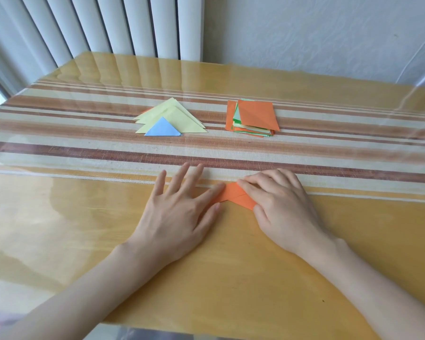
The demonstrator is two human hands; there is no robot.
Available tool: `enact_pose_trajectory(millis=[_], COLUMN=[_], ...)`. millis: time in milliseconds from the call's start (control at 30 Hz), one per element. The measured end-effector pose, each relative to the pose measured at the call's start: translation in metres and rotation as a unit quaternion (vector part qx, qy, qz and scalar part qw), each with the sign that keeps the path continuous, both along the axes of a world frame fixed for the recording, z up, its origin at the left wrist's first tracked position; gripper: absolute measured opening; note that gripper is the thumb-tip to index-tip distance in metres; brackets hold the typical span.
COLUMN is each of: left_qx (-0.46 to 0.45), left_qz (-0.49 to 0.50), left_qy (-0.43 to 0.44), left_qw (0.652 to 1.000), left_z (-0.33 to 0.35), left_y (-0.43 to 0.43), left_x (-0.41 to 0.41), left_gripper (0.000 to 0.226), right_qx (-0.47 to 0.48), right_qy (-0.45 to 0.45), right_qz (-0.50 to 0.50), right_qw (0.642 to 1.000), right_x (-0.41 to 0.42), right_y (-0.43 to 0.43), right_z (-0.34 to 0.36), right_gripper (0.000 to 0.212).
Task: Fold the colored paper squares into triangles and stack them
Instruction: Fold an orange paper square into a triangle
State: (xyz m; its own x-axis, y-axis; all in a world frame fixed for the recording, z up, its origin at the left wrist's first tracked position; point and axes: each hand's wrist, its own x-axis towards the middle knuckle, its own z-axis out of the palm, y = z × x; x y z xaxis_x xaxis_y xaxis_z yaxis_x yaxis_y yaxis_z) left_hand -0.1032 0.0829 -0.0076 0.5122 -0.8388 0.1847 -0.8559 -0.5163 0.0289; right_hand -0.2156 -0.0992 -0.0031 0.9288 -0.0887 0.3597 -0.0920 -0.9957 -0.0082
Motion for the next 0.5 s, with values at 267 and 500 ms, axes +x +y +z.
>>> enact_pose_trajectory(millis=[267,500], left_qx=[-0.017,-0.127], left_qz=[0.004,-0.028], left_qy=[0.02,0.205], left_qw=[1.0,0.97], left_z=[0.002,0.009], left_y=[0.027,0.0], left_x=[0.0,0.011], left_gripper=[0.047,0.067], right_qx=[0.017,0.316], right_qy=[-0.002,-0.006], right_qz=[0.016,0.014], right_qw=[1.0,0.949], right_x=[0.0,0.004], right_y=[-0.001,-0.013], right_z=[0.0,0.005], right_gripper=[0.049,0.038])
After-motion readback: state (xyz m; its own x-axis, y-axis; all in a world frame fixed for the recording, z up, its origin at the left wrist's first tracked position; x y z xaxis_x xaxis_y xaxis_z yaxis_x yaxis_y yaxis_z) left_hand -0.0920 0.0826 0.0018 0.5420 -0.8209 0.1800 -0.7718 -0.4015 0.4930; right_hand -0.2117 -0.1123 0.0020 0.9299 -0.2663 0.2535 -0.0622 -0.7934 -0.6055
